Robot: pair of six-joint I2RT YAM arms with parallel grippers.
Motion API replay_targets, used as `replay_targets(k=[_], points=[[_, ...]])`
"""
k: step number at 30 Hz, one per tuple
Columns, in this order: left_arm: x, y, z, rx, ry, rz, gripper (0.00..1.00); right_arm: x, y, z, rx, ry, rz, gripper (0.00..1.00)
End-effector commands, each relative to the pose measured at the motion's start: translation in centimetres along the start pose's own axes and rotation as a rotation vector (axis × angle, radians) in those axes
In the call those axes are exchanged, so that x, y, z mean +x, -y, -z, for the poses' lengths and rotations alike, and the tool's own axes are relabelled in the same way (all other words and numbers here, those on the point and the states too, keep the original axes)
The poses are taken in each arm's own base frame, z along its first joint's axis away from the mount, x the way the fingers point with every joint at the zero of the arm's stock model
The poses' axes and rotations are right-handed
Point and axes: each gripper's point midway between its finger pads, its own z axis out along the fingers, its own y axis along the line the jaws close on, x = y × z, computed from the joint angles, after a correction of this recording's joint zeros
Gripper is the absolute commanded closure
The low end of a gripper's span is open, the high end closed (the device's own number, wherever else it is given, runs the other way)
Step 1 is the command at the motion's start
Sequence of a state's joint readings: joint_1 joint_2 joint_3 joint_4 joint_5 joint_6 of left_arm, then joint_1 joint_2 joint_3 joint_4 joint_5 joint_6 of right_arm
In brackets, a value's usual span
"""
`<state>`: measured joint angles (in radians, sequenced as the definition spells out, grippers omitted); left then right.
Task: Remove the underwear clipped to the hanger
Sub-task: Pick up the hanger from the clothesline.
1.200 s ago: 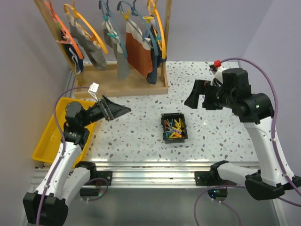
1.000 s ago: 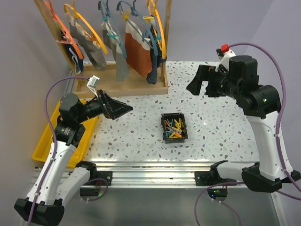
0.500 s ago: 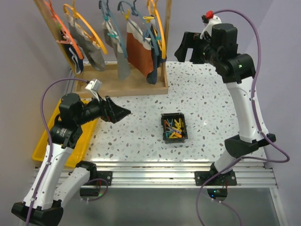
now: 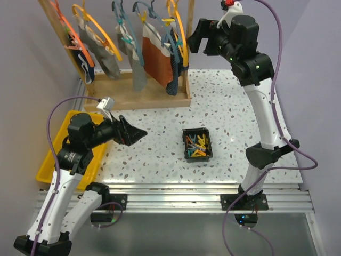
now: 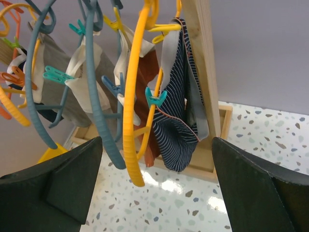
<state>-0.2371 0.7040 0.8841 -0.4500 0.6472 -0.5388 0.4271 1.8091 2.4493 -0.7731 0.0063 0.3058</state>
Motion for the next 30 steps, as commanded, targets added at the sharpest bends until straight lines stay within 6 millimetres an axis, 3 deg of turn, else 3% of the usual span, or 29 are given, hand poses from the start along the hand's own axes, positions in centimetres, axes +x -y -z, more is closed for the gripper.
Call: replay_targets(k=[1,9,15,24,30], points=[[0.5,0.0,0.1,0.002,0.005,0.009,0.0,-1.5,-1.5,-1.3,-0.034,0.069,-0.002,0.02],[1.5,-0.9,-0.1,-0.016,0.001,0.043,0.0,0.3,0.0,-3.4,0.105,0.05,0.063,0.07],[1.5,-1.2,-0.3,-0.023,-0.004,0.042,0.0,1.0,0.8,-4.0,0.184,0.032,0.158,0.19],[1.6,-1.3,-0.4,-0.025,-0.008,0.043,0.0,4.1,0.7,-4.2,0.142,-0.088,0.229,0.38],[1.9,-1.4,-0.4,-0.023,-0.018,0.044,0.0,5.1,0.1,-4.9,0.1,-0.12,0.235,0.43]])
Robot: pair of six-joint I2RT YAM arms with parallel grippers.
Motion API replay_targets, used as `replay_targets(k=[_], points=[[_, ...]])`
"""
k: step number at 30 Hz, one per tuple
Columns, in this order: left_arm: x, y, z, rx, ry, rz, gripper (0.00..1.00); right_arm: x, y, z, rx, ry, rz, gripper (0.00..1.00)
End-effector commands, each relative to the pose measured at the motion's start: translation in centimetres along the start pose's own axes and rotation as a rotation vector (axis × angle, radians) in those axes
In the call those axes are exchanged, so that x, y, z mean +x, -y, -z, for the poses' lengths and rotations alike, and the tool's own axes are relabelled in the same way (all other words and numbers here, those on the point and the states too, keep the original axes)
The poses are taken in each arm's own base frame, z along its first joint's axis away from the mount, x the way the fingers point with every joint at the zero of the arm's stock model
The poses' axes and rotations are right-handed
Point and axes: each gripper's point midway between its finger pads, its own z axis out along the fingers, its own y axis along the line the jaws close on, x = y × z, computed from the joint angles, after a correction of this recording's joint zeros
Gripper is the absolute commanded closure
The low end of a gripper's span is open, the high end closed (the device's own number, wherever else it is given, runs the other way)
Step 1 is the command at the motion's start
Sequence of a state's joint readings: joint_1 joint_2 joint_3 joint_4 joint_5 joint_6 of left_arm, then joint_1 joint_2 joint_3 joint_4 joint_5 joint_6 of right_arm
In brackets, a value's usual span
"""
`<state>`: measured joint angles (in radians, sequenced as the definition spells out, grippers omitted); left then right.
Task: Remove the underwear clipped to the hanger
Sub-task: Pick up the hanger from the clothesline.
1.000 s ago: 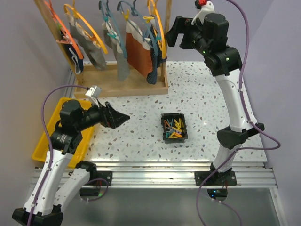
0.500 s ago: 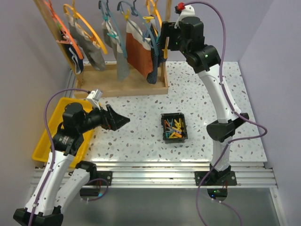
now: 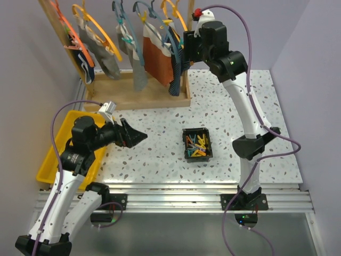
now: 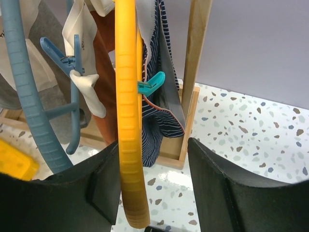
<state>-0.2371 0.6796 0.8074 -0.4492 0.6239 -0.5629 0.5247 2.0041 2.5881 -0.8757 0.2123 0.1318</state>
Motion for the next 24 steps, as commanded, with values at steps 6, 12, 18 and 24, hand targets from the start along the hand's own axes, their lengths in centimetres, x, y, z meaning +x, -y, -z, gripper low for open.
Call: replay_targets(k=[6,12,18,24], points=[[0.0,0.4,0.1,0.017,0.009,-0.015,0.0,-0.2,-1.1,-0.6,-0.057,0.006,0.026,0.57],[-0.3,0.4,0.1,0.014,0.011,-0.022,0.0,-1.8,-1.0,0.1,-0.051,0.059,-0.005,1.0],[-0.5,0.4,0.0,0.013,0.015,-0.027,0.0,-6.9,-1.8,3.0,-0.102,0.228,-0.076,1.0],[-0.7,0.5,0.0,0.014,0.013,-0.027,0.0,-9.8,-2.6,5.1,-0.153,0.326,-0.138,1.0]])
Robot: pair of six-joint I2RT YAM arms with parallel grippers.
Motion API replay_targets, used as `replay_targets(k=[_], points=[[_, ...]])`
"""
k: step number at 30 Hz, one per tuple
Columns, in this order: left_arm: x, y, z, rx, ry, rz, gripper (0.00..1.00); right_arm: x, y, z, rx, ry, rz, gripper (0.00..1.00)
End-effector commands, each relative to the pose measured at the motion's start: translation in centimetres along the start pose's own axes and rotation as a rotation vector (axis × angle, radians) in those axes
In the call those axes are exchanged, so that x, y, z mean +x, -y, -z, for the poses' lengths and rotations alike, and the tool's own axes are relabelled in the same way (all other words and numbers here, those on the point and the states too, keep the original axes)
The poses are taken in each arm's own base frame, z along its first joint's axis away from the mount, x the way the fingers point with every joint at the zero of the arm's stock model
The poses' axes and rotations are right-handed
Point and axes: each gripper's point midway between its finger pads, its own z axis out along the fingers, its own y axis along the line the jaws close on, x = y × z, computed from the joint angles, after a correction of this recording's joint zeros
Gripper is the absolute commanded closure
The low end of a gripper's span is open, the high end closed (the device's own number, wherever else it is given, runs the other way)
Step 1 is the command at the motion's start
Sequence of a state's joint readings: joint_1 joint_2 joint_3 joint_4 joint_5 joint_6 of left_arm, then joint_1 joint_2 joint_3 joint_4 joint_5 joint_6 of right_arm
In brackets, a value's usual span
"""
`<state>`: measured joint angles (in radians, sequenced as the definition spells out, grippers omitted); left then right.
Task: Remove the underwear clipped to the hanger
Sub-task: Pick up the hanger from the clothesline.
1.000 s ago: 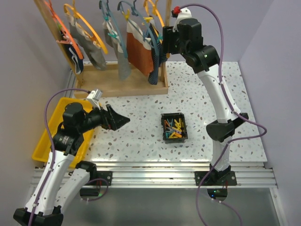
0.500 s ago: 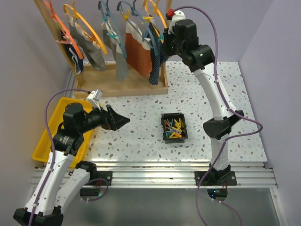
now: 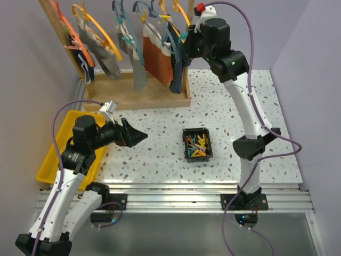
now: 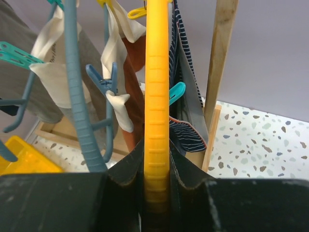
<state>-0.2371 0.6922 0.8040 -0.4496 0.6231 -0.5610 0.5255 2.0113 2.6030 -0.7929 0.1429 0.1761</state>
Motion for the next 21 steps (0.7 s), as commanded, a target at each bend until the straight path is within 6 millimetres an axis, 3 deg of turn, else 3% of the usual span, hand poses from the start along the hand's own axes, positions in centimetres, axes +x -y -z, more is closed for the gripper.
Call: replay_targets(k=[1,7,13,14,16,17,18,21], points=[[-0.9,0.8,0.3,0.018,0.025,-0.034,0.0,-8.1,-1.7,4.6,-0.076,0.253,-0.072,1.0],[-1.2,0.9,0.4,0.015,0.032,-0.042,0.0,-7.9,-2.0,5.7,-0.078,0.238,-0.063,1.0],[-2.4,1.4,0.3,0.016,0.052,-0.068,0.0,-5.5,-1.6,7.3,-0.037,0.159,-0.025,1.0],[-2.7,1.4,0.2,0.013,0.056,-0.079,0.0,-5.9,-1.7,8.8,-0.043,0.167,-0.023,1.0],[-3.7,1.7,0.1,0.013,0.066,-0.097,0.0,-4.0,-1.4,8.9,-0.024,0.121,-0.004,1.0],[-4.2,1.7,0.1,0.007,0.071,-0.112,0.0,-4.7,-1.2,10.7,-0.024,0.146,-0.003,1.0],[-4.6,1.9,0.1,0.007,0.077,-0.12,0.0,-3.1,-0.6,10.2,0.008,0.11,0.007,1.0],[-6.2,2.7,-0.1,0.02,0.092,-0.143,0.0,-1.9,1.2,11.9,0.08,0.089,0.023,1.0]])
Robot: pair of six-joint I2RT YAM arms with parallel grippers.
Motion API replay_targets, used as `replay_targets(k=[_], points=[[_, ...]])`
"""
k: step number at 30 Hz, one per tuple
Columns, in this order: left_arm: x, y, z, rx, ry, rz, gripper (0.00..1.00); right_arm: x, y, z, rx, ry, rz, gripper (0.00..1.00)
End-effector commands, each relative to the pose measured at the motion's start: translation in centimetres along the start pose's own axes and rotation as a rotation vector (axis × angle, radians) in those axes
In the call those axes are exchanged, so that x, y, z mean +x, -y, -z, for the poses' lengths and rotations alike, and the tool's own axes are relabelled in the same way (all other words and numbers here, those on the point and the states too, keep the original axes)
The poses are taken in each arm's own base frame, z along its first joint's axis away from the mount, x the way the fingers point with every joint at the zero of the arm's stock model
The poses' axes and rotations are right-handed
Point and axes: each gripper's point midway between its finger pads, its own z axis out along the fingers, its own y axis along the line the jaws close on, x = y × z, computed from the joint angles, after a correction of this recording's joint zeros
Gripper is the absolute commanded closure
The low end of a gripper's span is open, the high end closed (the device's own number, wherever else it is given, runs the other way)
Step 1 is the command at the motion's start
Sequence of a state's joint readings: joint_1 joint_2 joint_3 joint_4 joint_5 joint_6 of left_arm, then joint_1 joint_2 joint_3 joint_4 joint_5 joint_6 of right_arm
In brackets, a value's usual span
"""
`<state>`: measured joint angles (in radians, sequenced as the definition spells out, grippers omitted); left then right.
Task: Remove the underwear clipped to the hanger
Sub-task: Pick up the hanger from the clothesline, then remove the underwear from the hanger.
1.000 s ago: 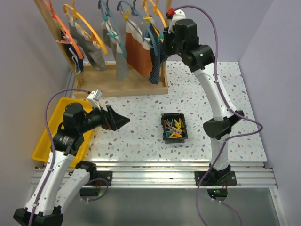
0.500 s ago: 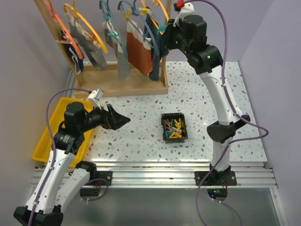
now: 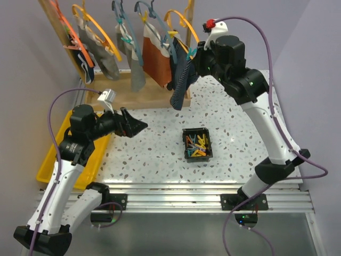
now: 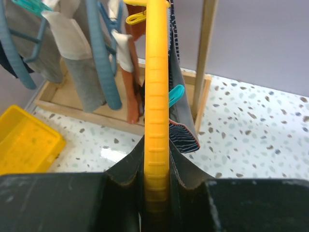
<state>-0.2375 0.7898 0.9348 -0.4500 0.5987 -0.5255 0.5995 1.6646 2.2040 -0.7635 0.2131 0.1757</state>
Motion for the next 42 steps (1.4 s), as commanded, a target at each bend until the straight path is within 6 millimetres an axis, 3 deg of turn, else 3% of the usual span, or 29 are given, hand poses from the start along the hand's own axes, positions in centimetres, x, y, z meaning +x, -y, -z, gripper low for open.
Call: replay_targets(k=[1,5,6,8,9,12,16,18,23,26,29,35,38,42], points=[[-3.5,1.9,0.2,0.039,0.073,-0.101,0.0,-2.4,3.0,3.9,0.128,0.104,0.0,1.0],[-4.6,2.9,-0.2,0.081,0.081,-0.114,0.0,-0.2,5.3,5.9,0.224,0.061,0.009,1.0],[-4.7,3.0,-0.3,0.09,0.078,-0.113,0.0,1.2,5.8,5.7,0.253,0.03,0.016,1.0],[-4.8,3.4,-0.6,0.116,0.068,-0.111,0.0,1.6,7.3,6.9,0.32,0.045,-0.007,1.0],[-4.8,3.4,-0.7,0.124,0.063,-0.109,0.0,2.9,7.4,6.7,0.328,0.022,-0.011,1.0],[-4.6,3.9,-0.9,0.158,0.05,-0.092,0.0,3.8,6.7,7.7,0.266,0.016,-0.037,1.0],[-4.5,4.5,-1.0,0.196,0.028,-0.062,0.0,5.6,6.6,10.6,0.22,-0.031,-0.051,1.0],[-4.1,4.4,-1.3,0.21,0.016,-0.043,0.0,6.7,6.7,13.0,0.193,-0.05,-0.067,1.0],[-2.6,4.2,-2.8,0.283,-0.055,0.065,0.0,11.5,6.4,18.3,0.106,-0.172,-0.12,1.0],[-1.6,4.8,-3.3,0.354,-0.123,0.146,0.0,14.4,5.8,20.4,0.05,-0.251,-0.143,1.0],[-0.8,5.4,-4.1,0.418,-0.176,0.201,0.0,16.0,4.8,22.3,-0.032,-0.291,-0.176,1.0],[-0.7,9.0,-5.8,0.551,-0.246,0.271,0.0,17.1,3.8,24.8,-0.116,-0.305,-0.223,1.0],[-0.3,11.5,-6.5,0.627,-0.284,0.297,0.0,17.4,3.7,25.1,-0.126,-0.309,-0.225,1.0],[0.8,12.6,-8.6,0.637,-0.34,0.339,0.0,16.9,3.2,25.1,-0.152,-0.298,-0.225,1.0]])
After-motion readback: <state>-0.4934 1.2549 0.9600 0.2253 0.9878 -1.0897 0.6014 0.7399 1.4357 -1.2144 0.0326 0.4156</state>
